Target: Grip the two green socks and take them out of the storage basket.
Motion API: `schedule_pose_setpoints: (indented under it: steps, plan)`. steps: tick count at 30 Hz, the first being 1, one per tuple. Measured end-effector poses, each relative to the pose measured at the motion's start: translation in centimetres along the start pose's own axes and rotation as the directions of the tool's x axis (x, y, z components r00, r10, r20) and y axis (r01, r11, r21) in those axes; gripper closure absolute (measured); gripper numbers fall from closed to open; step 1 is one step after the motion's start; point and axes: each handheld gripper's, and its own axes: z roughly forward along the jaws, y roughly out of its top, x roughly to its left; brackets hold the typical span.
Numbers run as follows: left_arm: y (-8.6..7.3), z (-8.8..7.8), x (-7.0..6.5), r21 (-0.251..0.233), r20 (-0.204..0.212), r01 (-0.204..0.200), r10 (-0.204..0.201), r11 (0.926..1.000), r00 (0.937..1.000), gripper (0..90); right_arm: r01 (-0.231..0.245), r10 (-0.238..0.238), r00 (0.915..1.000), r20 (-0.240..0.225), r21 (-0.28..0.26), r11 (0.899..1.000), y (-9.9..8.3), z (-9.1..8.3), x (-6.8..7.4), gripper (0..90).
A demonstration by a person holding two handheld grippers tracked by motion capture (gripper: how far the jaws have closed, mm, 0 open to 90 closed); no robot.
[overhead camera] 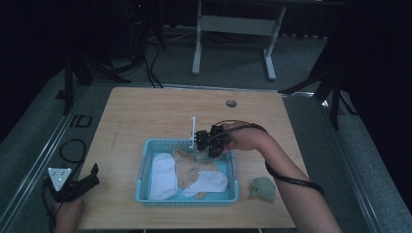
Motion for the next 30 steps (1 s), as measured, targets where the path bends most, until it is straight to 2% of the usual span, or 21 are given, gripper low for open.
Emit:
schedule_pose_setpoints:
  steps: [7,18,30]
  plan:
    - [0.0,0.0,0.0,0.003,-0.001,-0.002,0.002,1.0000,1.0000,0.7,0.005,-0.004,0.9999,0.015,-0.028,1.000,-0.5,-2.4,0.2,85.5]
    - [0.0,0.0,0.0,0.003,-0.001,0.000,0.000,1.0000,1.0000,0.7,-0.012,0.013,0.9995,0.030,-0.023,1.000,-1.8,-3.4,0.2,85.5]
    - [0.0,0.0,0.0,0.005,-0.003,-0.002,0.002,1.0000,1.0000,0.7,-0.072,0.073,0.9961,0.049,-0.024,0.997,-5.9,-4.4,-0.2,85.5]
